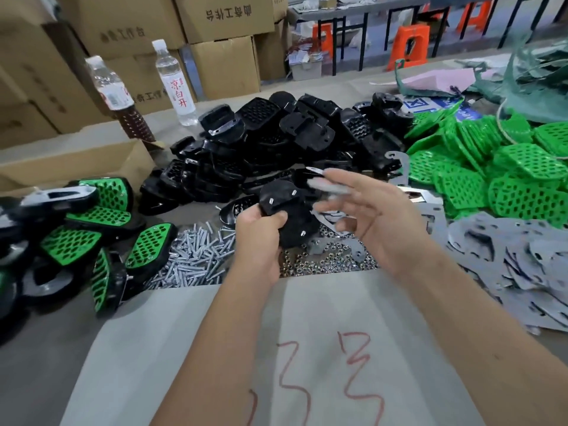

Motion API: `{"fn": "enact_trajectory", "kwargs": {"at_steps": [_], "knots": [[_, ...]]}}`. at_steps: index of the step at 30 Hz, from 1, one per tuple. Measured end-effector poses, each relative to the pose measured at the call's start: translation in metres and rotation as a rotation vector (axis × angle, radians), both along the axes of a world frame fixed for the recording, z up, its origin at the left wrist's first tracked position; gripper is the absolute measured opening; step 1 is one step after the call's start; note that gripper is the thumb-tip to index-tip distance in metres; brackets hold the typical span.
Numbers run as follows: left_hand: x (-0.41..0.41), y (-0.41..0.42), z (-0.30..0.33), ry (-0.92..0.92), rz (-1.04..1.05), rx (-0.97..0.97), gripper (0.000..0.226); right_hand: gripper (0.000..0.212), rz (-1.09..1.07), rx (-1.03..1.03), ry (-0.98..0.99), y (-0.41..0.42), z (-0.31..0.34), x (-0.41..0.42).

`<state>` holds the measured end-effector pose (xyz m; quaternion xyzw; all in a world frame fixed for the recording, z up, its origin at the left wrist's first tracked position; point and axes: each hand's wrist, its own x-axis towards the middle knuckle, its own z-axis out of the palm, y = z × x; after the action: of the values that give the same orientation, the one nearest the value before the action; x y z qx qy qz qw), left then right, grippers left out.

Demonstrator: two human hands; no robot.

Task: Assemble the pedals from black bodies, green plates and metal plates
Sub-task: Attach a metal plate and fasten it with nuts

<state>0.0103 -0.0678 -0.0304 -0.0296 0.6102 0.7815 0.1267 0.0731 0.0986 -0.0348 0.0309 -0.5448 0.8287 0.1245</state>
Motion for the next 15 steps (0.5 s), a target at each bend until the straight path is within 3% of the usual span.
{"fn": "enact_trajectory", "kwargs": {"at_steps": [2, 5, 8, 11, 15], "knots": [[-0.002, -0.001, -0.001, -0.002, 0.011, -0.004, 0.031, 0.037, -0.021, 0.030, 0.050, -0.001, -0.003, -0.001], [-0.002, 0.000, -0.001, 0.001, 0.008, -0.028, 0.030, 0.014, -0.210, 0.173, 0.005, -0.003, -0.004, -0.001], [0.000, 0.001, 0.000, 0.037, -0.050, -0.062, 0.031, 0.039, -0.269, 0.262, -0.050, -0.003, -0.006, -0.001], [0.001, 0.001, -0.001, 0.112, -0.129, -0.142, 0.033, 0.043, -0.197, 0.305, -0.101, -0.012, -0.002, 0.000], [0.004, 0.003, -0.005, 0.211, -0.181, -0.219, 0.025, 0.044, -0.200, 0.522, -0.123, -0.020, -0.001, 0.001]]}}
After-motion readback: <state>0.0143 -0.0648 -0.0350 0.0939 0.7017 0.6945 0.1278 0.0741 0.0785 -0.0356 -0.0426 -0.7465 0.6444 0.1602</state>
